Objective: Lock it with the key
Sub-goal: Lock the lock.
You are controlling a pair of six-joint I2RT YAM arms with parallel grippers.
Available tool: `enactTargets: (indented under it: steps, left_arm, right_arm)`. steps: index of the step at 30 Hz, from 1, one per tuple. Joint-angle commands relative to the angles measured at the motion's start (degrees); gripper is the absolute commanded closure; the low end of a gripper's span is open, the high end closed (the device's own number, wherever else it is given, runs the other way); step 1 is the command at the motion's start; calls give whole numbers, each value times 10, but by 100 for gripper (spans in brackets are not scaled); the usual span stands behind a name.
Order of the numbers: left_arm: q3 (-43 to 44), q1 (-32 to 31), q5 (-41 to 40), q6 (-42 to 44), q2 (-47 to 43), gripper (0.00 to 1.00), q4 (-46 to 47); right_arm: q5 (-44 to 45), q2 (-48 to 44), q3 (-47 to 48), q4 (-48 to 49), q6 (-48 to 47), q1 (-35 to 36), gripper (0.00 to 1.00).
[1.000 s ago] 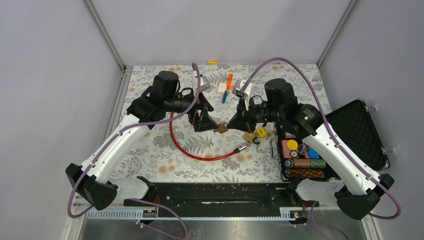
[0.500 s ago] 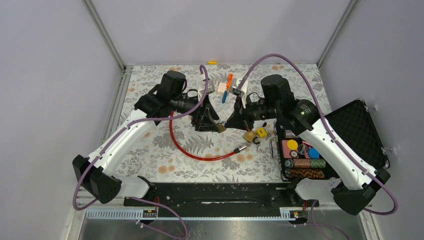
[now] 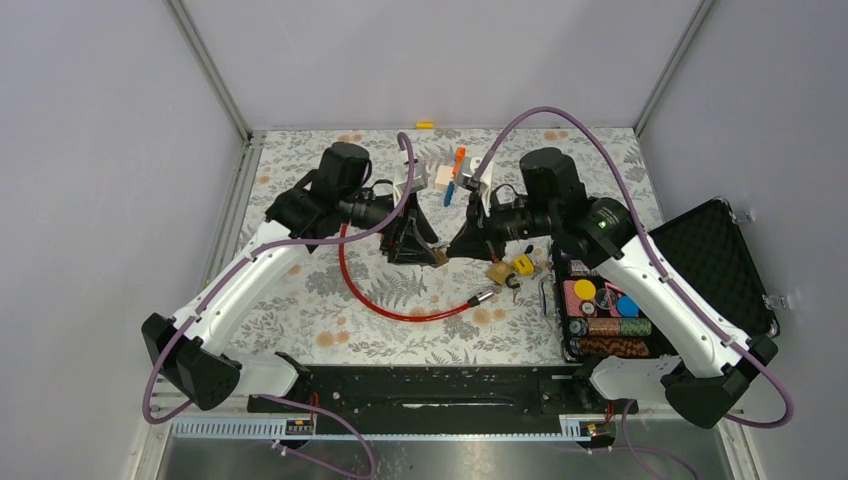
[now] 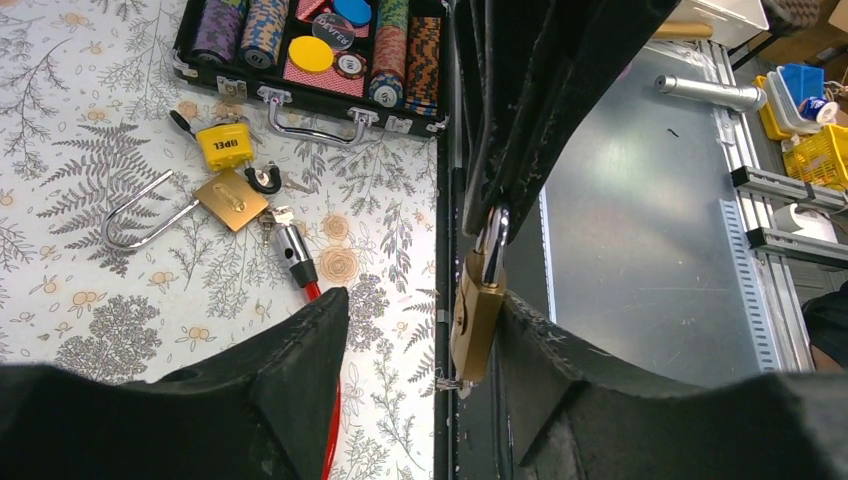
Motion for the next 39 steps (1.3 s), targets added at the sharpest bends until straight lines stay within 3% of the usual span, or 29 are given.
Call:
enactTargets:
  steps: [1,5,8,10,14,19,22,26,31,33,35,39]
  left_arm:
    - [29,-1,17,14,-15,46,14]
    - [29,-1,20,15,-14,65,14]
    - [30,0,15,11,-9,97,18]
    - [26,-1,-3,-23,-10,100,51]
    - [-7,0,-71,-153,-39,100,195]
    - [-75,0,-138,-272,-90,100,376]
    - [-100,-1,-158,-340,-108,100,495]
    - [-122,-2,-193,-433,-115,100,627]
    - [-123,-8,-205,-502,-106,100,727]
    - [-122,-11,-204,-513,-102,100,744]
    - [-119,-15,-202,-514,-99,100,749]
    - [-120,-20,-202,-518,-97,100,763]
  right_arm:
    - [-42,9,29,33,10,-2,100]
    - [-42,18,33,34,14,-2,100]
    - [-23,17,30,51,31,-2,100]
    - [11,8,15,89,60,-3,85]
    - [124,-48,-71,234,137,-2,39]
    - [259,-123,-191,392,220,-2,11]
    - [293,-158,-253,495,273,-2,7]
    - [261,-162,-299,609,326,-2,9]
    - [148,-118,-303,751,378,-2,40]
    - [120,-102,-298,809,400,-2,44]
    - [103,-94,-298,854,417,-2,40]
    - [111,-88,-301,905,437,-2,21]
